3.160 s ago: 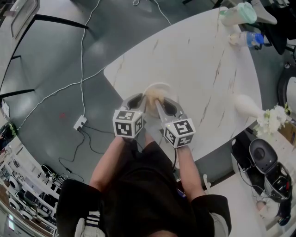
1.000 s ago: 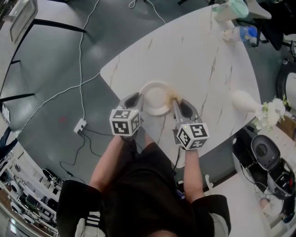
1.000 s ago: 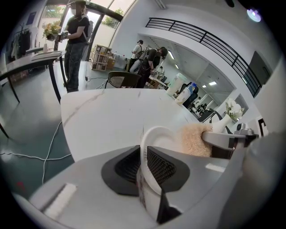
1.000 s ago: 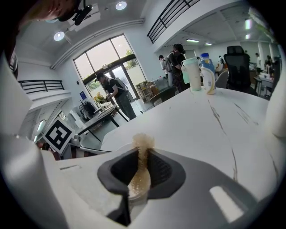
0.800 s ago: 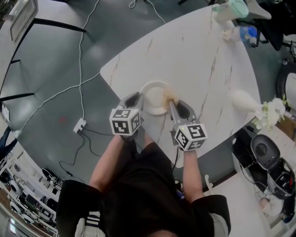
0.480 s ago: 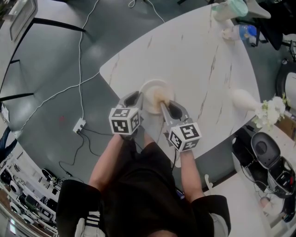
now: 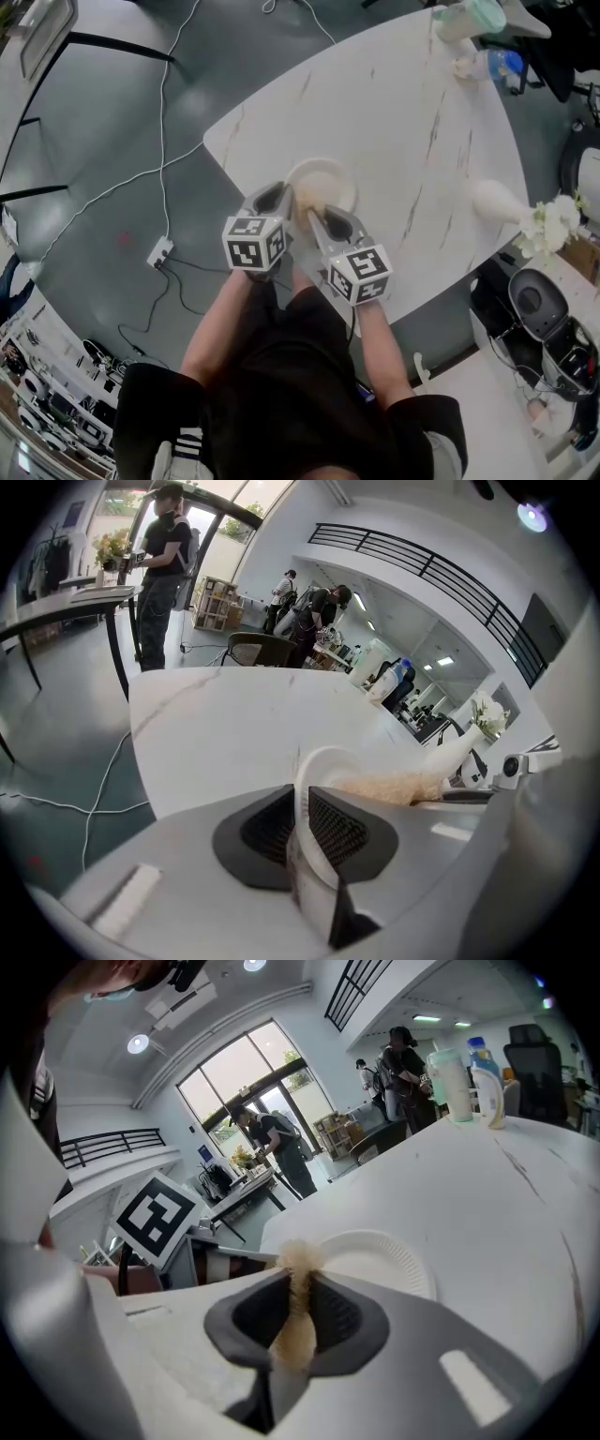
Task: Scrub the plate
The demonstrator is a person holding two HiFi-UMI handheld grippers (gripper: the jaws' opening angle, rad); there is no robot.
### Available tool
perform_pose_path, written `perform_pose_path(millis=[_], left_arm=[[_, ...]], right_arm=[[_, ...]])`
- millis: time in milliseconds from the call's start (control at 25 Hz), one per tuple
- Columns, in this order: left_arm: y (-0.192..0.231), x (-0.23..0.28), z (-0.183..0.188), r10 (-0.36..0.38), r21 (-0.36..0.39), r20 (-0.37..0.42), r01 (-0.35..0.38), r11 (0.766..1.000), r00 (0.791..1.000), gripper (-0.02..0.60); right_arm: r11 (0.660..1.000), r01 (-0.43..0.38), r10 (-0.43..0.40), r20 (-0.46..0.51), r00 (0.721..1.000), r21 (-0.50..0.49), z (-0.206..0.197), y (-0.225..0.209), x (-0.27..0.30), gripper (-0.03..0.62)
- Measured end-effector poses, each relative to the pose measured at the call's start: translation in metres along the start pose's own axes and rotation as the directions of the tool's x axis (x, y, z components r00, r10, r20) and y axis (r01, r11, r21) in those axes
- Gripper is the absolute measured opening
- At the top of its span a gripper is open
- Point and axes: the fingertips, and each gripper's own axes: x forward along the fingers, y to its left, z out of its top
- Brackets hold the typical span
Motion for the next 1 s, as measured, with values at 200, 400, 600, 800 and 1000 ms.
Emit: perform_pose_path(millis=[200, 400, 600, 800, 1000], left_arm=[[0.000, -0.001, -0.001, -0.002, 0.009, -0.001, 0.002, 1.000, 1.000, 0.054], [-0.001, -0.001, -0.001, -0.003, 0.018, -0.001, 0.003, 1.000, 1.000, 0.054], [-0.001, -0.002, -0.001, -0.003, 0.027, -0.003, 0.003, 1.000, 1.000, 0.054], [-0.002, 0.000, -0.002, 0.002, 0.032, -0.001, -0.002, 0.999, 1.000, 0.054], [-0.003, -0.002, -0.002, 0.005, 0.034, -0.001, -0.005, 0.999, 1.000, 0.054]], right_arm=[[1.000, 0.007, -0.007, -0.009, 1.000, 0.008, -0.004, -0.002, 0.002, 0.049], [0.999, 0.026, -0.025, -0.015, 1.000, 0.019, -0.008, -0.008, -0.002, 0.049], [0.997, 0.069, -0.069, -0.018, 0.997, 0.019, -0.012, -0.022, -0.011, 0.049], [0.993, 0.110, -0.109, -0.014, 0.994, 0.033, -0.016, -0.041, -0.025, 0.049], [0.990, 0.137, -0.137, -0.003, 0.991, 0.046, -0.016, -0.051, -0.036, 0.049]])
